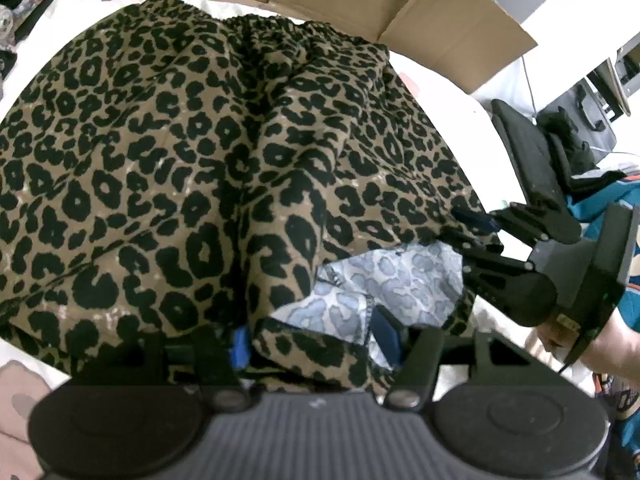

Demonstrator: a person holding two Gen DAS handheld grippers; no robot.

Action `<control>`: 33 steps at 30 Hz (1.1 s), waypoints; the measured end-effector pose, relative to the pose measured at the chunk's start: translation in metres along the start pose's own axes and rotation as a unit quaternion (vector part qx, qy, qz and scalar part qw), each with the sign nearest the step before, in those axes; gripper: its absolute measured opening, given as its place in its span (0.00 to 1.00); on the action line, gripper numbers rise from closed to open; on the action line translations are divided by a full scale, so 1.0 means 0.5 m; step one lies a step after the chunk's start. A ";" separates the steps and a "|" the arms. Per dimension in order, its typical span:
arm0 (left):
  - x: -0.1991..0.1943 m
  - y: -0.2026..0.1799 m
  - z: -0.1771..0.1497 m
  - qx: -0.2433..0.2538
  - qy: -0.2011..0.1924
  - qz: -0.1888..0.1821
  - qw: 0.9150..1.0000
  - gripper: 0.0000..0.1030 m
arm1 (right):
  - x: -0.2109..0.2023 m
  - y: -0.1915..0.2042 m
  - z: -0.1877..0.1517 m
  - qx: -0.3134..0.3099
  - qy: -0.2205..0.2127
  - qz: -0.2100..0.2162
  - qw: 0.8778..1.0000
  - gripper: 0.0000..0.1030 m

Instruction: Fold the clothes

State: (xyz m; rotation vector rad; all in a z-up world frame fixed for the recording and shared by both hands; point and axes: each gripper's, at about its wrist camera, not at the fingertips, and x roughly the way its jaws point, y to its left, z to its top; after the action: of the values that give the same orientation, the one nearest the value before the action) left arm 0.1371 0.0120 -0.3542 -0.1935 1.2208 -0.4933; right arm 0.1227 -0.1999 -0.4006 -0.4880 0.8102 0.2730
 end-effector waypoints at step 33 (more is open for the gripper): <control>0.016 -0.131 0.002 0.173 0.031 -0.048 0.983 0.14 | -0.051 -0.305 -0.056 0.234 0.007 -0.101 0.967 0.02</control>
State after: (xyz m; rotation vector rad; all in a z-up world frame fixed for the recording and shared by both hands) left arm 0.1230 -0.0496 -0.3345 0.0613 1.1696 -0.7909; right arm 0.1513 -0.3461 -0.3503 -0.1237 0.8009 -0.1137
